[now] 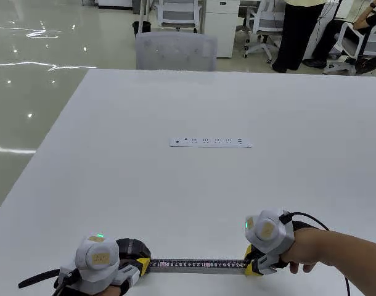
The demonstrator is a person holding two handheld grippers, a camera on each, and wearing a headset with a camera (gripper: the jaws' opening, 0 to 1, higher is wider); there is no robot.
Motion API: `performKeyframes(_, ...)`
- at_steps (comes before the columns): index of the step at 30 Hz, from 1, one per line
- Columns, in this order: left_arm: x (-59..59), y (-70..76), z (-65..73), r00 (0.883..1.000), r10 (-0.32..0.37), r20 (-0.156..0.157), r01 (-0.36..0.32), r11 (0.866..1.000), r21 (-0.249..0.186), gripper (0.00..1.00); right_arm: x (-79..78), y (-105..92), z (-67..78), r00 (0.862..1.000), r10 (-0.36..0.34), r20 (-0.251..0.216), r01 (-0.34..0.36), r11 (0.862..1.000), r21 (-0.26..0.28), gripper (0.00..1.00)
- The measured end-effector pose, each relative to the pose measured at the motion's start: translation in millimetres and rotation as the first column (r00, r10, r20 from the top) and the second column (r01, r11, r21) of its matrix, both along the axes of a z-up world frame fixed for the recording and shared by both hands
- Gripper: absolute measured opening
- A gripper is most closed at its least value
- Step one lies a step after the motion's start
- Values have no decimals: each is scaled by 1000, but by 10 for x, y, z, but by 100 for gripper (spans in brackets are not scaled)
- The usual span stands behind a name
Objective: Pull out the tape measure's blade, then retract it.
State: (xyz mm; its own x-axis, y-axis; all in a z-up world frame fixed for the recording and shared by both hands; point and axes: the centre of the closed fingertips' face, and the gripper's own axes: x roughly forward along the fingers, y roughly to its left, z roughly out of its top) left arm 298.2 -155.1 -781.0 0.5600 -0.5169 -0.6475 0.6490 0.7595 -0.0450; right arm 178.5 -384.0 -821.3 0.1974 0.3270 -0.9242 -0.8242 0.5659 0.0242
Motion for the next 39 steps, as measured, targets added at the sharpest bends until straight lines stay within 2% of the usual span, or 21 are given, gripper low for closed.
performKeyframes(3,3,5,0,1000,10,6,-10,1000,-8,54,3,-3,-5,1000,1,1,-1,1000,2,14)
performKeyframes(4,14,-19,13,999,46,-10,-47,998,-45,55,5,-5,-8,1000,-6,0,6,1000,6,14)
performKeyframes(5,23,-41,34,996,81,-44,-84,993,-82,57,6,-7,-12,1000,-9,0,9,1000,8,14)
performKeyframes(6,33,-39,47,993,103,-62,-109,989,-97,59,6,-7,-12,1000,-7,2,7,1000,9,14)
performKeyframes(7,46,-39,35,991,112,-67,-117,990,-82,60,5,-6,-10,1000,-8,4,8,1000,11,14)
performKeyframes(11,50,-62,-26,989,139,-53,-140,990,-28,64,4,-4,-9,1000,-14,3,13,1000,13,14)
performKeyframes(12,81,-24,-10,981,186,-50,-188,982,-34,62,5,-2,-9,1000,-13,3,13,1000,12,14)
performKeyframes(13,99,-5,-10,975,214,-62,-217,975,-43,60,3,1,-6,1000,-13,3,13,1000,11,14)
performKeyframes(14,78,-19,-24,979,192,-68,-194,980,-35,60,3,2,-7,1000,-14,3,14,1000,10,14)
performKeyframes(16,59,-17,-13,979,196,-64,-198,980,-31,60,8,-2,-14,1000,-16,3,16,1000,9,14)
performKeyframes(19,50,-21,-30,981,187,-45,-188,982,-9,60,-1,3,-1,1000,-18,4,18,1000,10,14)
performKeyframes(24,42,-1,-50,982,178,-68,-178,984,6,59,8,1,-13,1000,-20,4,20,1000,12,14)
performKeyframes(31,40,3,-57,991,106,-75,-107,994,-6,57,1,0,-12,1000,-9,9,9,1000,10,14)
performKeyframes(33,36,20,-49,991,104,-87,-106,994,-18,56,0,0,-11,1000,-16,8,16,1000,12,14)
performKeyframes(39,10,1,-45,993,85,-82,-87,996,-22,57,6,6,-11,999,-30,18,29,999,27,14)
